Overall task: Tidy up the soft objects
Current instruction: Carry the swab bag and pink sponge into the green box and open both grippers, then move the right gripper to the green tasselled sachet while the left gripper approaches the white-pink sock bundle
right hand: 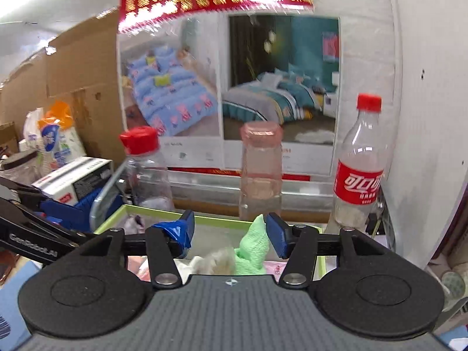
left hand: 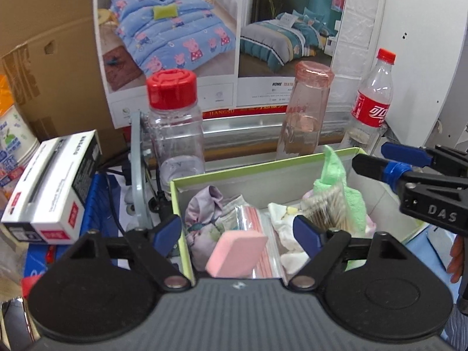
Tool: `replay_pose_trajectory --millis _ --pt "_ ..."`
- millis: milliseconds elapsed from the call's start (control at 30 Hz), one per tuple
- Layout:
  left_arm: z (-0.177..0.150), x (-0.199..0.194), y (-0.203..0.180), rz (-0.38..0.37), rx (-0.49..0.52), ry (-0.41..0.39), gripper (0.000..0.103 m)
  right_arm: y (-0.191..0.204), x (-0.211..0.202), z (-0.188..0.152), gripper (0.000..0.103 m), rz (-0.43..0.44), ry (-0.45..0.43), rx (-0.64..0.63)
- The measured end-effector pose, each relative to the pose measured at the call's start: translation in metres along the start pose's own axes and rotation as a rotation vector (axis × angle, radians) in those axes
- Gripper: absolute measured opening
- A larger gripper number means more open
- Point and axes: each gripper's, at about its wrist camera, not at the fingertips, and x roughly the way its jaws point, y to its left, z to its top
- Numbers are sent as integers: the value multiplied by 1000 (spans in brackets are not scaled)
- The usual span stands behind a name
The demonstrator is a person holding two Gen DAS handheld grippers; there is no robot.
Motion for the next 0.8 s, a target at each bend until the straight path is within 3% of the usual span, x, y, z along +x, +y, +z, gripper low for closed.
replay_pose_trajectory --millis 133,267,567,800 --pt "-20 -27 -3 33 15 -21 86 14 -34 -9 43 6 -9 -33" --pt "-47 -54 -5 56 16 -43 103 21 -60 -32 45 24 40 -7" --pt "-98 -94 -17 62 52 -55 103 19 -87 -87 49 -27 141 43" --pt "-118 -90 -17 65 51 -8 103 16 -91 -106 51 -53 183 49"
